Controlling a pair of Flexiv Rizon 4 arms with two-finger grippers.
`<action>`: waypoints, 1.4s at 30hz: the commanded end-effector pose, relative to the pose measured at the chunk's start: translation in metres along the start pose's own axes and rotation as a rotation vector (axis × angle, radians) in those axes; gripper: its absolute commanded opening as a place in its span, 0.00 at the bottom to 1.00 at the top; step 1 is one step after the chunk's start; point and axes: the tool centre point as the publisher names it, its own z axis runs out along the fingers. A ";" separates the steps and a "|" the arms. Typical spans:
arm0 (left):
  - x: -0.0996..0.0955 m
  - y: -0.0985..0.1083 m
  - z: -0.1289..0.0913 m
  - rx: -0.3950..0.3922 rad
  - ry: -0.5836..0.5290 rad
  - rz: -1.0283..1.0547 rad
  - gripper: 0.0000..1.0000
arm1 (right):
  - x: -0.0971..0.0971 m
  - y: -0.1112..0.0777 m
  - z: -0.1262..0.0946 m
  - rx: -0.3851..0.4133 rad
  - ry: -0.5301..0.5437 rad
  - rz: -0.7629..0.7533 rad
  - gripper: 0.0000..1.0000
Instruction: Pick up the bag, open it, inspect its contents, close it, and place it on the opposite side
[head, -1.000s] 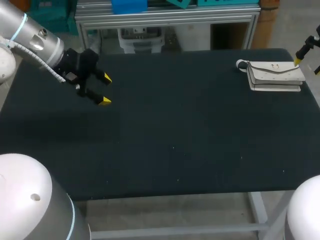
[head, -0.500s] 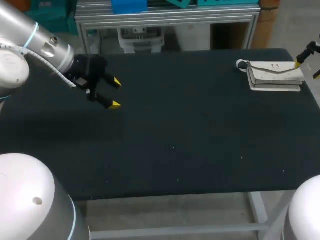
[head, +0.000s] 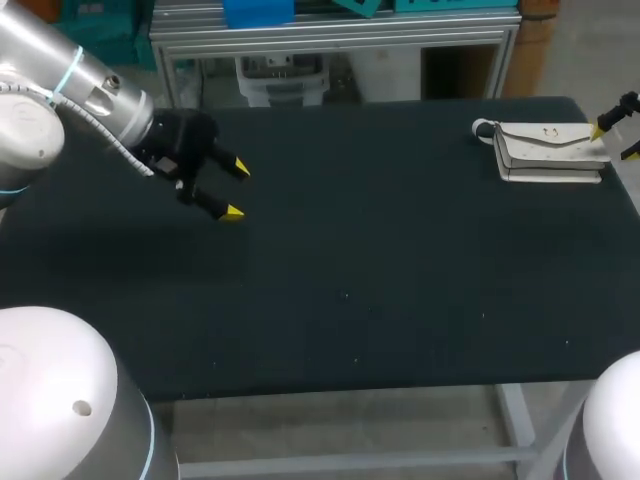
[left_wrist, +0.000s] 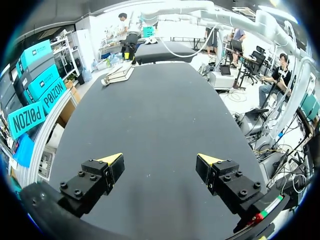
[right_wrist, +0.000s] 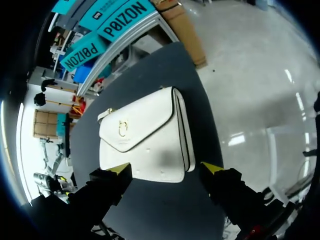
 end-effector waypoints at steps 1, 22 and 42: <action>-0.003 0.002 0.001 0.009 0.009 0.007 1.00 | -0.007 0.022 0.013 0.043 0.033 -0.004 0.73; -0.005 0.004 0.011 0.005 0.015 0.009 1.00 | -0.001 0.040 0.040 0.076 0.087 -0.033 0.00; -0.005 0.018 0.022 -0.035 -0.006 -0.055 1.00 | 0.085 -0.013 0.068 0.155 0.177 -0.174 0.00</action>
